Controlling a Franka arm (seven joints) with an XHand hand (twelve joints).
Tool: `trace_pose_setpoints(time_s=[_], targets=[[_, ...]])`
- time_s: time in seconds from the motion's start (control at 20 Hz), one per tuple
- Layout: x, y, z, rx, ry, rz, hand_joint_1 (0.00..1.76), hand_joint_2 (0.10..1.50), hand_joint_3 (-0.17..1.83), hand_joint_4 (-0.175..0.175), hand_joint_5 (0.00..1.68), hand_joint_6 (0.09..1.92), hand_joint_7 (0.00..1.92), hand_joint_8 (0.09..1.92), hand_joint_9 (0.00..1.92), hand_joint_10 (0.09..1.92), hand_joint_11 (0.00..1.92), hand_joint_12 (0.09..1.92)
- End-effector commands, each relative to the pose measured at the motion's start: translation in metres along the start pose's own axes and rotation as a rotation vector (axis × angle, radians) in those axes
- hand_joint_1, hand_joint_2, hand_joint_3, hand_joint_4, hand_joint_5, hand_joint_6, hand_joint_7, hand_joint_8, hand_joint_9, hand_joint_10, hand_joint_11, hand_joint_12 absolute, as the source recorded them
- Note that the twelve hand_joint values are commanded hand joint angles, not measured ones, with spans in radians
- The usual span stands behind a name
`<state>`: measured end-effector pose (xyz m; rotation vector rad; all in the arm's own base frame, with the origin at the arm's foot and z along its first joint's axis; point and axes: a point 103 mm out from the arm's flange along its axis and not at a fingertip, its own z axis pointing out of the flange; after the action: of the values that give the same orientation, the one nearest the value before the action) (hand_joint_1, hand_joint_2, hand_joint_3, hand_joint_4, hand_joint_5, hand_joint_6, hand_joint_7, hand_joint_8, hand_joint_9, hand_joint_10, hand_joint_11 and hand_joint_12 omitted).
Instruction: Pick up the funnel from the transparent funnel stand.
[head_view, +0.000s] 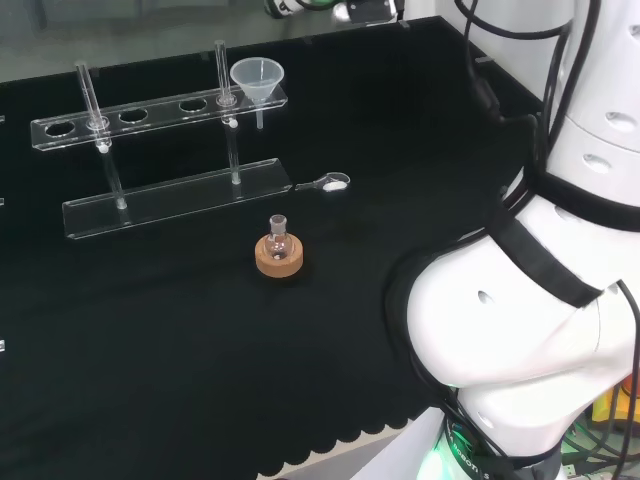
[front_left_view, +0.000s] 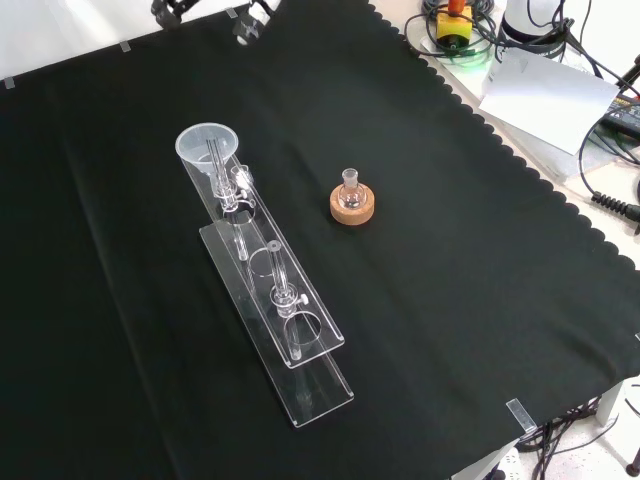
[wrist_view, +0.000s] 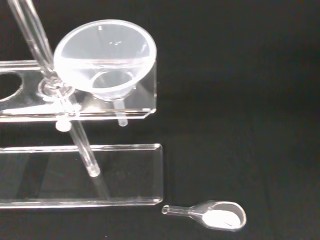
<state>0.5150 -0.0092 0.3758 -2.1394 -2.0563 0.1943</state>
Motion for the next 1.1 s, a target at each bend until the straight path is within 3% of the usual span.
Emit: trace_pose_setpoints(time_s=[0.05,0.7,1.1], targets=[[0.025,0.056,0.051,0.154,-0.017,-0.057,0.46,0.97,0.12,-0.056,0.26,0.09,0.03,0.64,0.28,0.73,0.13,1.44],[0.045,0.083,0.072,0.258,-0.069,-0.069,0.58,0.87,0.11,-0.07,0.2,0.09,0.0,0.67,0.27,0.77,0.25,1.46],[0.048,0.079,0.074,0.264,-0.093,-0.068,0.65,0.84,0.12,-0.081,0.16,0.09,0.0,0.65,0.26,0.8,0.33,1.46]])
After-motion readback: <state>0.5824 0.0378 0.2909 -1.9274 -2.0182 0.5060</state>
